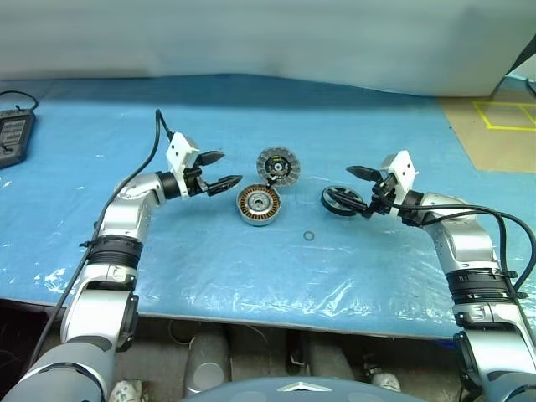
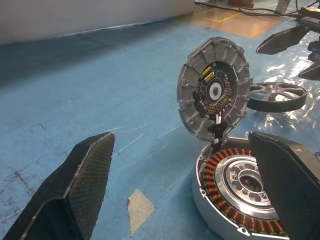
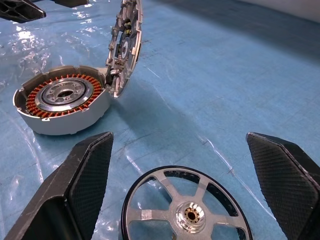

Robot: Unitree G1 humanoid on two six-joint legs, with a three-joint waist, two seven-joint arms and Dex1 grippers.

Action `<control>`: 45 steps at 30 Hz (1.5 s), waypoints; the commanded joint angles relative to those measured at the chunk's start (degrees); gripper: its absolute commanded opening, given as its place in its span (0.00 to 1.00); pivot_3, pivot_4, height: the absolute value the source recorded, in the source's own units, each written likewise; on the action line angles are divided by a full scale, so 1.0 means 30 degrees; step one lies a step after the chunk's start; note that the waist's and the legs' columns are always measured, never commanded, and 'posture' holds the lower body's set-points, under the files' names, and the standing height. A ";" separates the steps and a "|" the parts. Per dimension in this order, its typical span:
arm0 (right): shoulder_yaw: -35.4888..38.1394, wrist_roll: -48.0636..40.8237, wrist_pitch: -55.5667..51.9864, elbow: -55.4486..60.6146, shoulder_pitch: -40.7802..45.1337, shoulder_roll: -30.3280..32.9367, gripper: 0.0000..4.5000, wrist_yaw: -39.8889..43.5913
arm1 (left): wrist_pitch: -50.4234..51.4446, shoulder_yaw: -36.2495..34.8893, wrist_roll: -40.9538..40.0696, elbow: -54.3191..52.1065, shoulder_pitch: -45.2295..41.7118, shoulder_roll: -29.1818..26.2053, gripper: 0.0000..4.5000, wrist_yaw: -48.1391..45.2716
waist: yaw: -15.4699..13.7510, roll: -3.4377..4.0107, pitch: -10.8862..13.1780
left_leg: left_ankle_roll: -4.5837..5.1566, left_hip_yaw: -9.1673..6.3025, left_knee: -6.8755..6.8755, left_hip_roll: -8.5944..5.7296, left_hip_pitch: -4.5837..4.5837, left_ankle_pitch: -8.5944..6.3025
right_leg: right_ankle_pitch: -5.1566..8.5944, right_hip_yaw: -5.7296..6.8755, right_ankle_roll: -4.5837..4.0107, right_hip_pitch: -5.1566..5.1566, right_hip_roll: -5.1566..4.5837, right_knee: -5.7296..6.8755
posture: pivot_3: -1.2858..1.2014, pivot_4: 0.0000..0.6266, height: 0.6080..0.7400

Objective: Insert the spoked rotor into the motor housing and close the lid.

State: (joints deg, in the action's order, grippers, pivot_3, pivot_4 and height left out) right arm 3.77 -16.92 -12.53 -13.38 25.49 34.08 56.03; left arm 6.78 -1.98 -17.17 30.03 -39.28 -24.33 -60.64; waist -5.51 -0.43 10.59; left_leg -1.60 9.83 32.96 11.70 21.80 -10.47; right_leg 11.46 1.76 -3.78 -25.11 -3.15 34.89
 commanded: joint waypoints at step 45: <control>-0.3469 0.1063 -0.1935 0.4964 0.0456 0.4044 0.99 0.4778 | -0.0226 -0.0140 0.0030 -0.0895 0.0581 -0.0341 1.00 0.0179 | 0.0002 0.0001 0.0000 | 0.0046 -0.0002 0.0000 0.0008 0.0000 -0.0026 | 0.0000 0.0002 0.0001 0.0002 0.0006 -0.0003 | 0.52 0.24 1.00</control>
State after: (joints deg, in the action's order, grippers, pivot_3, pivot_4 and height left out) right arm -4.80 -14.24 -17.49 -2.98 26.10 44.37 66.95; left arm 6.88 -1.92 -17.17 28.24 -37.33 -24.33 -59.61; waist -5.51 -0.43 10.59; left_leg -1.43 9.83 32.96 11.72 21.79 -10.56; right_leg 11.46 1.77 -3.78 -25.11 -3.13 34.89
